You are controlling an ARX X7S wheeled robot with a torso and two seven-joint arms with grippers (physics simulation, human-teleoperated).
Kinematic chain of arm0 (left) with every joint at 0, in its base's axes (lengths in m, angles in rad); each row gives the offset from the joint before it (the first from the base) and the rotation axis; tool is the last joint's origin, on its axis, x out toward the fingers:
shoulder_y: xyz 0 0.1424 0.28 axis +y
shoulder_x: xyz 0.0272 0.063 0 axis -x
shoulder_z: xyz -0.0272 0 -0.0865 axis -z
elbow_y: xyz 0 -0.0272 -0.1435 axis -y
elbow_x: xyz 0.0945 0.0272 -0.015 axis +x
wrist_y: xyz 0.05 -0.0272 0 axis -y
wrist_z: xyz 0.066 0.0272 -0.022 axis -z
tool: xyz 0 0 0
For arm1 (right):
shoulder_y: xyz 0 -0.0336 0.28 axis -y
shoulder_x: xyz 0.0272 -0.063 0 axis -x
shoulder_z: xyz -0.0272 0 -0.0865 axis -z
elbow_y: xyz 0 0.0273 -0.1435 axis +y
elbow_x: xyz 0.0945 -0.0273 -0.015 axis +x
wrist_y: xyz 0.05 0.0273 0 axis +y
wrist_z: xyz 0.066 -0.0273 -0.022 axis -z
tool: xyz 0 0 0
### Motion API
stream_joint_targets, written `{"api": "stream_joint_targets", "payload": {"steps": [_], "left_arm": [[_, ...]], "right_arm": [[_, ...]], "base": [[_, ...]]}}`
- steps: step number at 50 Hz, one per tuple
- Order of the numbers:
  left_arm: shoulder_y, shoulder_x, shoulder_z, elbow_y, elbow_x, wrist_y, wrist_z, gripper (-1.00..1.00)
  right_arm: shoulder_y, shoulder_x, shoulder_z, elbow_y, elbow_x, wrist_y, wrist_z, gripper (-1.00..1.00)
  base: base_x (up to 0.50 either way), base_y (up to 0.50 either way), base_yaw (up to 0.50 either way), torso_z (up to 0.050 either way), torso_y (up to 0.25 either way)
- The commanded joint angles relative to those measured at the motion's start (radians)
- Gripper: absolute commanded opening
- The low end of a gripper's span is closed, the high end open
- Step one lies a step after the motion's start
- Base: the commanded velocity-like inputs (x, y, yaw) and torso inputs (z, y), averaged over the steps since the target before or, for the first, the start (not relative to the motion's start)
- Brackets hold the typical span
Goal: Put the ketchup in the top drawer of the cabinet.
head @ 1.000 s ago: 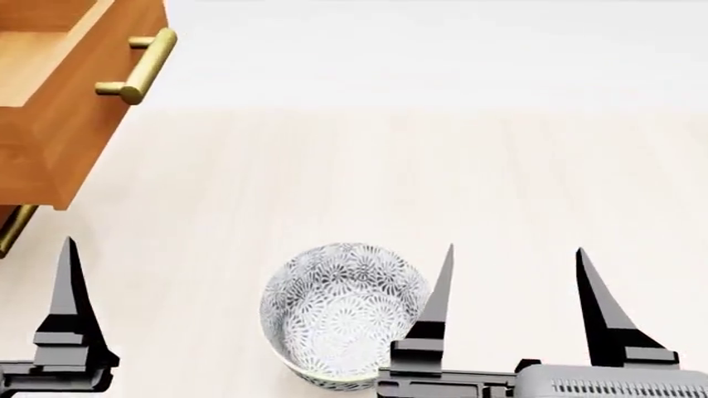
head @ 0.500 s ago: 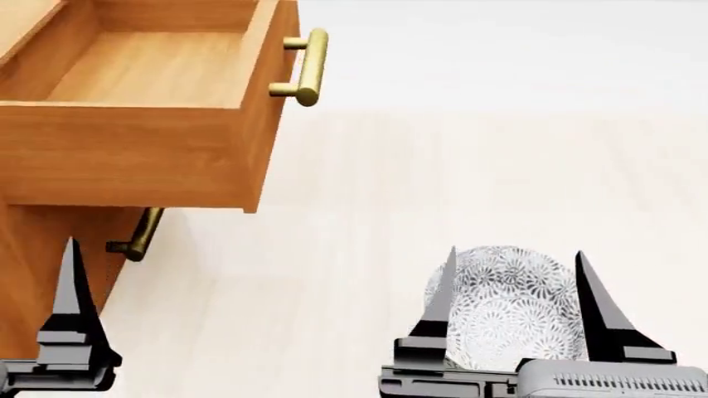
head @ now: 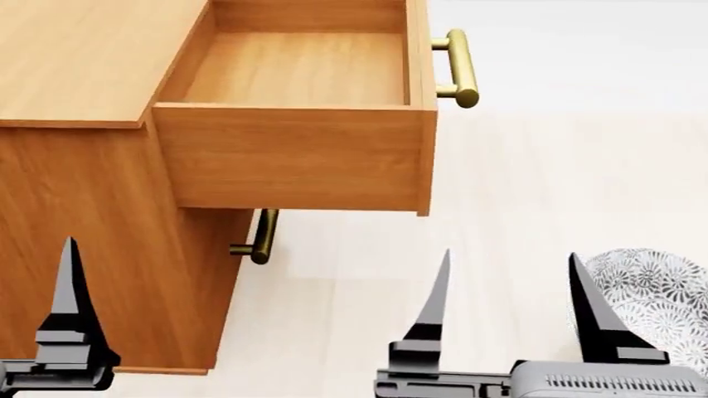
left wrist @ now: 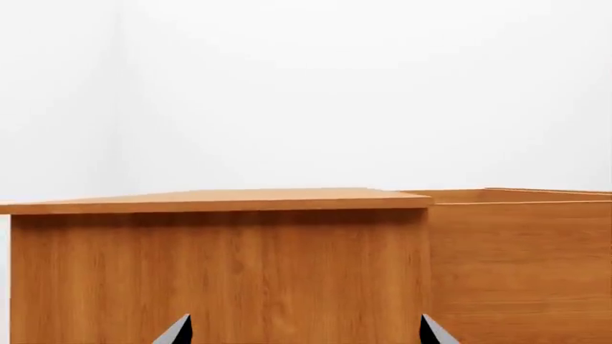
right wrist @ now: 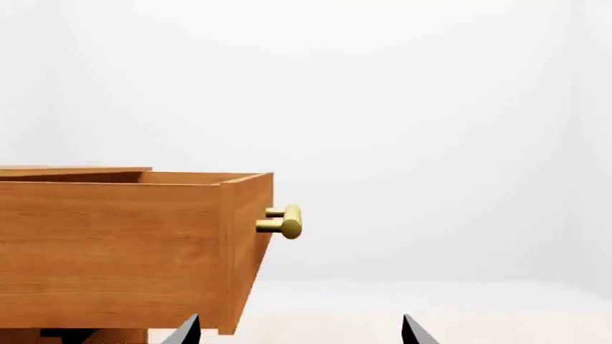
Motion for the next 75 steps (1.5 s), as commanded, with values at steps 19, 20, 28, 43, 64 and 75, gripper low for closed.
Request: {"api": "stream_joint_targets", "payload": {"steps": [19,20,28,43,64,75], "left_arm": [[0.005,-0.016,0.011,0.0,-0.012,0.007,-0.022,1.0],[0.005,-0.016,0.012,0.0,-0.012,0.008,-0.023,1.0],[0.001,-0.02,0.016,-0.004,-0.014,0.008,-0.028,1.0],[0.004,-0.025,0.029,-0.017,-0.005,0.02,-0.043,1.0],[0.003,-0.041,0.04,-0.02,-0.02,0.024,-0.068,1.0],[0.005,-0.047,0.048,-0.02,-0.023,0.027,-0.082,1.0]], "right_arm": [[-0.002,0.038,-0.035,0.0,0.0,-0.016,0.024,1.0],[-0.002,0.039,-0.034,-0.001,0.002,-0.015,0.025,1.0],[-0.006,0.069,-0.014,-0.024,0.016,-0.01,0.025,1.0],[-0.049,0.202,0.192,-0.059,0.062,0.021,0.011,1.0],[-0.013,0.306,0.372,0.024,0.16,0.07,-0.042,1.0],[0.019,0.335,0.383,0.19,0.172,-0.005,-0.113,1.0]], "base": [[0.0,-0.11,0.0,0.0,0.0],[0.0,0.0,0.0,0.0,0.0],[0.0,0.0,0.0,0.0,0.0],[0.0,0.0,0.0,0.0,0.0],[0.0,0.0,0.0,0.0,0.0],[0.0,0.0,0.0,0.0,0.0]]}}
